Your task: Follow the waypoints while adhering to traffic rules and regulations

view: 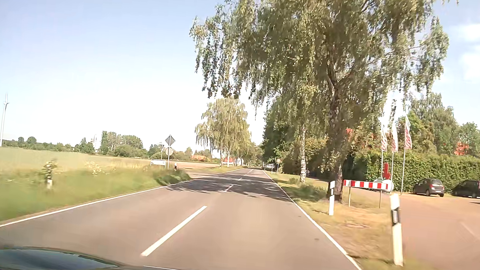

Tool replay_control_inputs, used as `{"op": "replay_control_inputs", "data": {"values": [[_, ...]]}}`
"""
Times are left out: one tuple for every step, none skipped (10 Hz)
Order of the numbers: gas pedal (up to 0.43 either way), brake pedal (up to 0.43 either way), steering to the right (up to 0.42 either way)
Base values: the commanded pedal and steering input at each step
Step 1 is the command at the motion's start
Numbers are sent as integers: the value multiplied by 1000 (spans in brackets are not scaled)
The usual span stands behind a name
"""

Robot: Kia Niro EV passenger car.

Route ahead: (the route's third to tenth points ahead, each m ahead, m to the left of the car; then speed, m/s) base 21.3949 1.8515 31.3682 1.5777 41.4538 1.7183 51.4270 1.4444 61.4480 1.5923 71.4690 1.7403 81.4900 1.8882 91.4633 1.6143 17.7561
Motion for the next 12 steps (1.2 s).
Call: {"op": "replay_control_inputs", "data": {"values": [[220, 0, 0], [209, 0, 0], [197, 0, 0], [197, 0, 0], [197, 0, 0], [197, 0, 0], [197, 0, 0], [197, 0, 0], [197, 0, 0], [197, 0, 1], [197, 0, 1], [197, 0, 0]]}}
